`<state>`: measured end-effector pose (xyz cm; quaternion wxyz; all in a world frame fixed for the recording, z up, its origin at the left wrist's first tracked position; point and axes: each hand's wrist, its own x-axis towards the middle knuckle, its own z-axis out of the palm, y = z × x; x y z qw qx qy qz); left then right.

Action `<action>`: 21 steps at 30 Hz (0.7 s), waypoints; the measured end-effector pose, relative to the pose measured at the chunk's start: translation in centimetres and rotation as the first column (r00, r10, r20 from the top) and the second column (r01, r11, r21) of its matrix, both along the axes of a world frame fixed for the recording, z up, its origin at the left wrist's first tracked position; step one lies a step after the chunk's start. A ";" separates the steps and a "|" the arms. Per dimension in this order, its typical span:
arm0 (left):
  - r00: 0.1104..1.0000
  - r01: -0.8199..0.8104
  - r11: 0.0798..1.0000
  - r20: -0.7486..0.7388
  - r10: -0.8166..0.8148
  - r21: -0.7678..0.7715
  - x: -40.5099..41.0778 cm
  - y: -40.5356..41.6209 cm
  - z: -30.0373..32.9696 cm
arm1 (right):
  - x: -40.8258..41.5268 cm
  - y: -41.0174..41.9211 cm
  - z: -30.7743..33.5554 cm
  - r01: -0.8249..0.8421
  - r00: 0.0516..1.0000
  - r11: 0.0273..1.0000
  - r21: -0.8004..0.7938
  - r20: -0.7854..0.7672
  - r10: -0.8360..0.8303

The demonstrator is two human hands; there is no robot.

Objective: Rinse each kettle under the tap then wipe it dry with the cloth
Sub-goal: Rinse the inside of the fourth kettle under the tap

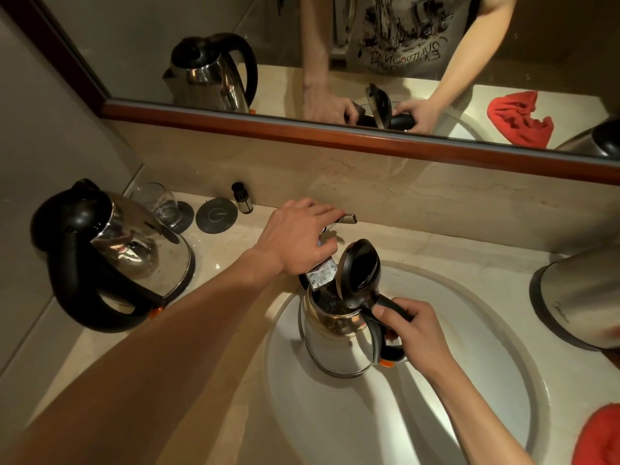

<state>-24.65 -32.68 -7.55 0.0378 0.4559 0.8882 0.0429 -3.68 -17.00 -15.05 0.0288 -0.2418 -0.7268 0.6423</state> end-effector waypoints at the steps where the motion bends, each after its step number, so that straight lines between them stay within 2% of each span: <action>1: 1.000 -0.001 1.000 -0.001 0.001 -0.001 0.0 0.0 0.0 | 0.0 0.0 0.0 0.000 1.000 1.000 0.002 0.001 0.000; 21: 1.000 -0.001 1.000 0.014 0.001 0.003 0.1 0.1 0.1 | 0.0 0.2 -0.3 -0.010 1.000 1.000 0.008 0.001 0.010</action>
